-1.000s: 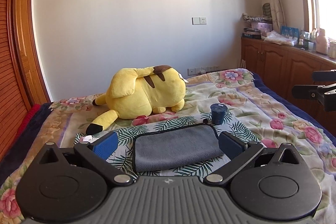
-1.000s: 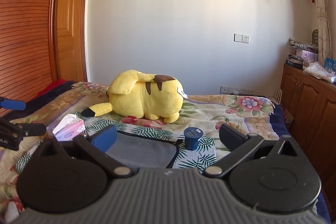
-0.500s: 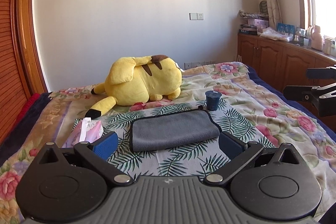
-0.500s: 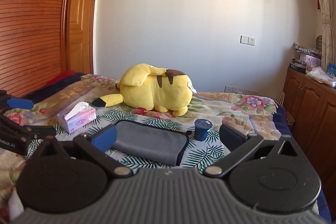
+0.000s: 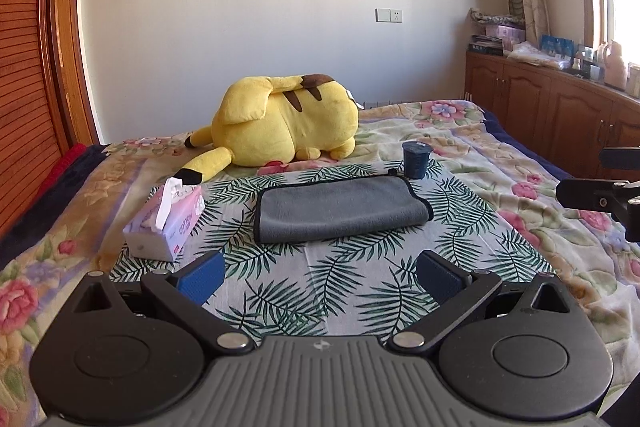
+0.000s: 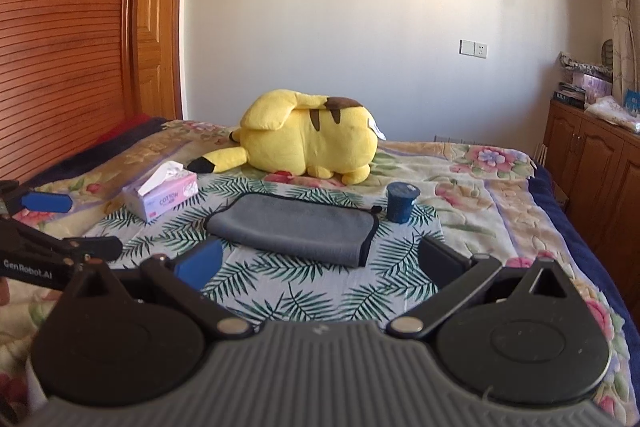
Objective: Fold towel
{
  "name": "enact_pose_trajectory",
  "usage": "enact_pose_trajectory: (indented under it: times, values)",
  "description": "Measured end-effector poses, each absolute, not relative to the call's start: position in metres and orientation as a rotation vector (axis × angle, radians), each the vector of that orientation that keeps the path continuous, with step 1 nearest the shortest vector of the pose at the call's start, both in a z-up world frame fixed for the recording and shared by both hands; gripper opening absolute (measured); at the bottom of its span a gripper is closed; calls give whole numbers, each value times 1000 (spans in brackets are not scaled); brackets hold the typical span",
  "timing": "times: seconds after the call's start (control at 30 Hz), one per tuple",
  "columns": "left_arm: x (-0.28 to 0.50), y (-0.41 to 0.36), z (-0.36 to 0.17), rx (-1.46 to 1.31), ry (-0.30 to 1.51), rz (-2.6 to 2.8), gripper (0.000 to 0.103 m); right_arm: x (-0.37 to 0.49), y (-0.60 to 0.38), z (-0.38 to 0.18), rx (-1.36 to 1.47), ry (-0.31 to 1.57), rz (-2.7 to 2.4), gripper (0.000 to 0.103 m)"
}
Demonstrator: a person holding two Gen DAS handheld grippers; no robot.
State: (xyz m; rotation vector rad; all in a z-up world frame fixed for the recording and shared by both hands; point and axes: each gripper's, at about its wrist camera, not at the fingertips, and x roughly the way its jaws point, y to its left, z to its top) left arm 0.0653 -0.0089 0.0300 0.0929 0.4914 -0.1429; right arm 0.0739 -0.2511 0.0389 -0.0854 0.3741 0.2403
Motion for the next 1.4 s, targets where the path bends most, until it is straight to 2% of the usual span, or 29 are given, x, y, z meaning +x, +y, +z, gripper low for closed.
enact_pose_trajectory:
  times: [0.8,1.4]
  values:
    - [3,-8,8,70,482,-126,87,30,-252,10,-44,387,189,103]
    - [-4,0,-12,70,455,-61,87,23,-250,-12,-49,394,168,103]
